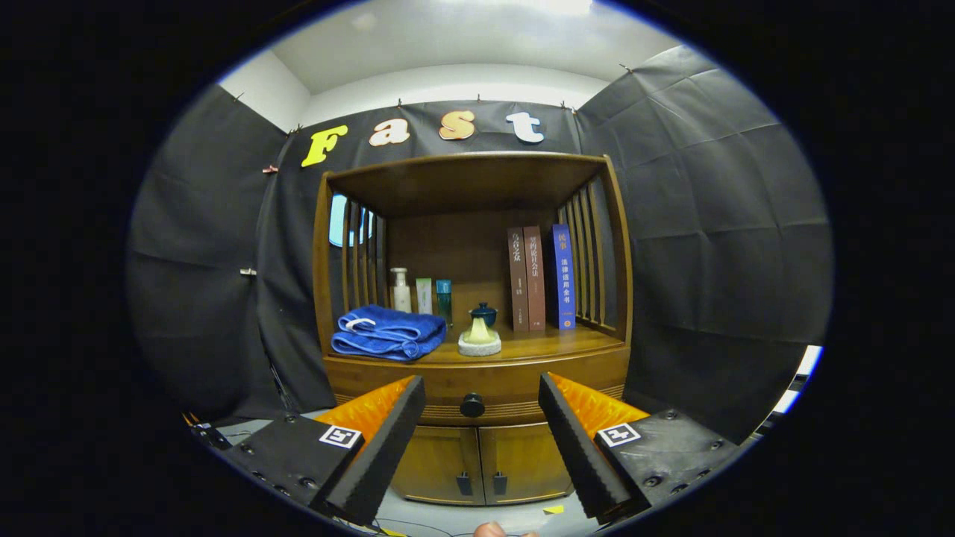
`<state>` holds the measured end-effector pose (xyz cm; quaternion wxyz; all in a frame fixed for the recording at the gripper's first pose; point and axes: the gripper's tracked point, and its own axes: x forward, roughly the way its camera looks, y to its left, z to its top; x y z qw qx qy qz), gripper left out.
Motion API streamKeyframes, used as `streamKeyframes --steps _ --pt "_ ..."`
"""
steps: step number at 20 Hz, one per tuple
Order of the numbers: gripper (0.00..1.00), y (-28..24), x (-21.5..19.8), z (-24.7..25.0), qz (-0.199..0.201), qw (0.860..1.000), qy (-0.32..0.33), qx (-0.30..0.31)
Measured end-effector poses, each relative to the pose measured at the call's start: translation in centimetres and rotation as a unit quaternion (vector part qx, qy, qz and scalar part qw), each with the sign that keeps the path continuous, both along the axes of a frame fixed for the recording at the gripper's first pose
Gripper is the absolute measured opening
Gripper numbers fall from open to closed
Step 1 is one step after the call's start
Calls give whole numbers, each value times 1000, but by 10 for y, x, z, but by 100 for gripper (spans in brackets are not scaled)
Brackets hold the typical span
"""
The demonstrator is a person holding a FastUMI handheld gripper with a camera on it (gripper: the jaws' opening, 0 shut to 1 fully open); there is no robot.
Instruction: Pull open the drawer, take out the items inside it, and place them on the countertop above the cabinet.
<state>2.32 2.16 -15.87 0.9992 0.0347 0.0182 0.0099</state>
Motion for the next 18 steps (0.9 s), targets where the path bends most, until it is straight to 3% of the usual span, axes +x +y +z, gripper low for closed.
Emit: streamKeyframes --steps 9,18 --pt "99 -21 -58 78 2 1000 17 26" --pt "99 -15 -82 109 19 999 37 -13"
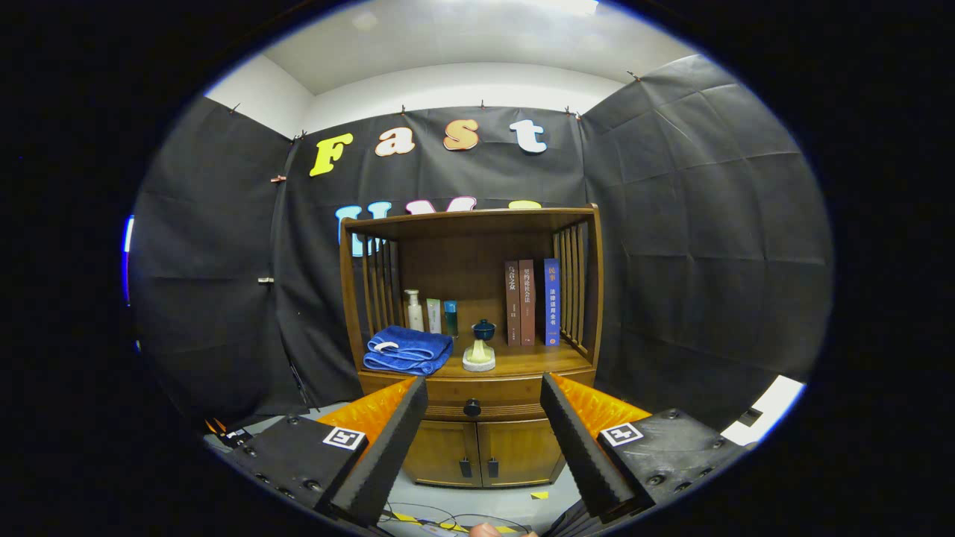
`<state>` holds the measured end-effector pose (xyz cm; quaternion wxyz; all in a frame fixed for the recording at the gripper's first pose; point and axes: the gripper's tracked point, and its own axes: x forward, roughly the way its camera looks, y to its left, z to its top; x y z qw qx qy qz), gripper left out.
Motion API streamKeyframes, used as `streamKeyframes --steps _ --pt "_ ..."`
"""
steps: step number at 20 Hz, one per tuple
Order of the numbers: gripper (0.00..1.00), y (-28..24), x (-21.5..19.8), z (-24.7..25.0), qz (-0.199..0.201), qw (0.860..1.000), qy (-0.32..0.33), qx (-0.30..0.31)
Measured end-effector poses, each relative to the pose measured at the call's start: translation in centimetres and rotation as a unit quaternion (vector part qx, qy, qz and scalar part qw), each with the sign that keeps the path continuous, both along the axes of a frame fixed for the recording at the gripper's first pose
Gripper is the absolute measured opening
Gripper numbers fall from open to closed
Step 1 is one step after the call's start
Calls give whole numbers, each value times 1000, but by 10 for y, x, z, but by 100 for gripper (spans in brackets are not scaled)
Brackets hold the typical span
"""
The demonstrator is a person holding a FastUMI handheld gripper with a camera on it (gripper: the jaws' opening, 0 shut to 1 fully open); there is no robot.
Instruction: Pull open the drawer, take out the items inside it, and place them on the countertop above the cabinet.
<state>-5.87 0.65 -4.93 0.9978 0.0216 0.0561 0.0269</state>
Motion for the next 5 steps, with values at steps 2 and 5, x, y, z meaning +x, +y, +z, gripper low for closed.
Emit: streamKeyframes --steps 2,5 --pt "99 4 0 1 6 1000 2 4" --pt "99 6 -1 3 11 1000 1 12"
